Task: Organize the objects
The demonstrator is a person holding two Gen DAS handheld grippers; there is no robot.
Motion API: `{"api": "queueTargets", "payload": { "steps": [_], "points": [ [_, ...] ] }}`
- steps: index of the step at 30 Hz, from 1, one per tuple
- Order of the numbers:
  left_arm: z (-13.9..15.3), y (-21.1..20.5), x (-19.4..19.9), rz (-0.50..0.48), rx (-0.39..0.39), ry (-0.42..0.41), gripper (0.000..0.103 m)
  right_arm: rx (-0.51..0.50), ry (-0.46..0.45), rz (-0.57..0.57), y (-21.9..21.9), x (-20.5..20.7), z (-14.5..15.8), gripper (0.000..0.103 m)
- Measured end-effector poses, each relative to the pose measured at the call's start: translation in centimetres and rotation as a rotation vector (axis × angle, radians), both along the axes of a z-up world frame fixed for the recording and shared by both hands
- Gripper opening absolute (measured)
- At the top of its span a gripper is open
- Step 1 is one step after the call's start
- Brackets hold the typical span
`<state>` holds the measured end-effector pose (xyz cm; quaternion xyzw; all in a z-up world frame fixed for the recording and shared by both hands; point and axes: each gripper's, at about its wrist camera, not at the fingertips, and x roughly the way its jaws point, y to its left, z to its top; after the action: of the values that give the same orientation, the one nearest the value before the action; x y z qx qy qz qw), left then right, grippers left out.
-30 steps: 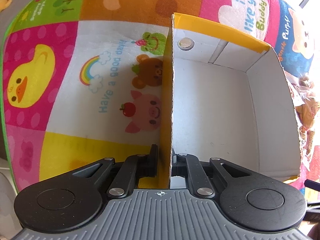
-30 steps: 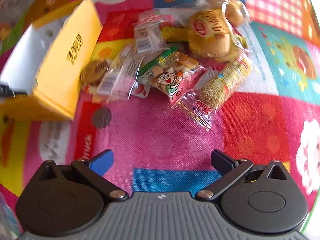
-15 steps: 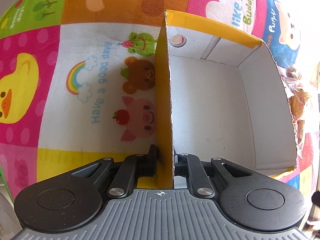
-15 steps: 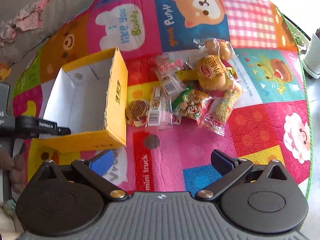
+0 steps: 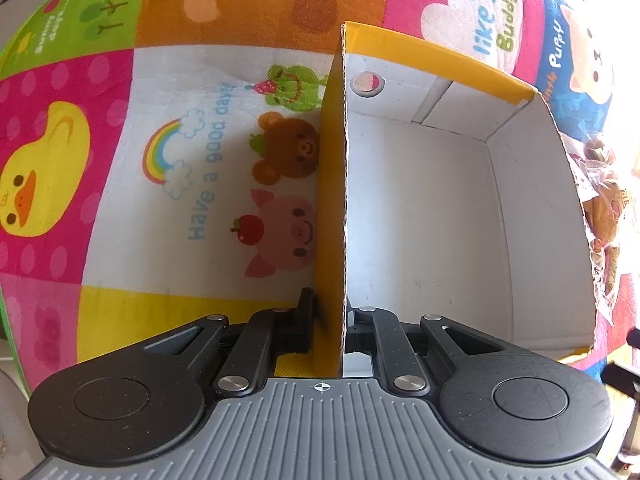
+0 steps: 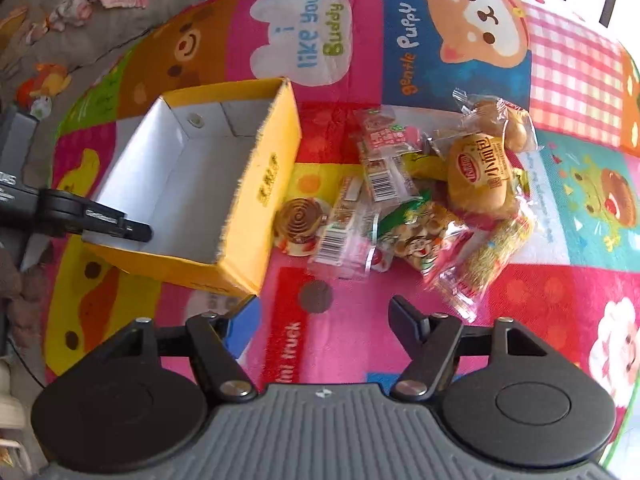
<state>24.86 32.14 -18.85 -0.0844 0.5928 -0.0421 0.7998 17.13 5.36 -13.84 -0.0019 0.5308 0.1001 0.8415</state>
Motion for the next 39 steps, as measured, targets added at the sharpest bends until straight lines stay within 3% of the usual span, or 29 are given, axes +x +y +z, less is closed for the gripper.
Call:
{"api": "queueTargets", "payload": {
  "steps": [7, 12, 20, 24, 26, 27, 30, 39],
  "points": [
    [0.0, 0.1, -1.1, 0.039, -0.002, 0.008, 0.011, -0.017, -0.015, 0.063, -0.9, 2.1, -0.4, 0.058],
    [-0.1, 0.3, -1.5, 0.044, -0.002, -0.004, 0.011, -0.004, -0.005, 0.074, -0.3, 4.6, -1.7, 0.057],
    [-0.4, 1.7, -2.4, 0.06, -0.017, 0.017, 0.011, 0.058, 0.126, -0.112, -0.7, 8.7, -5.8, 0.053],
    [-0.5, 1.8, -2.5, 0.051, -0.015, 0.015, 0.011, 0.096, 0.122, -0.181, -0.3, 10.9, -6.2, 0.053],
    [-0.6, 1.9, -2.5, 0.055, -0.017, 0.018, 0.011, 0.091, 0.129, -0.188, 0.0, 11.8, -6.0, 0.047],
    [-0.6, 2.0, -2.4, 0.06, -0.024, 0.019, 0.012, 0.077, 0.126, -0.18, 0.2, 11.9, -5.7, 0.036],
    [-0.7, 2.0, -2.3, 0.069, -0.039, 0.02, 0.012, 0.062, 0.125, -0.139, -0.2, 11.2, -4.9, 0.028],
    [-0.9, 1.4, -1.7, 0.073, -0.07, 0.02, 0.013, 0.086, 0.187, -0.123, -4.3, 5.9, -2.1, 0.026]
  ]
}}
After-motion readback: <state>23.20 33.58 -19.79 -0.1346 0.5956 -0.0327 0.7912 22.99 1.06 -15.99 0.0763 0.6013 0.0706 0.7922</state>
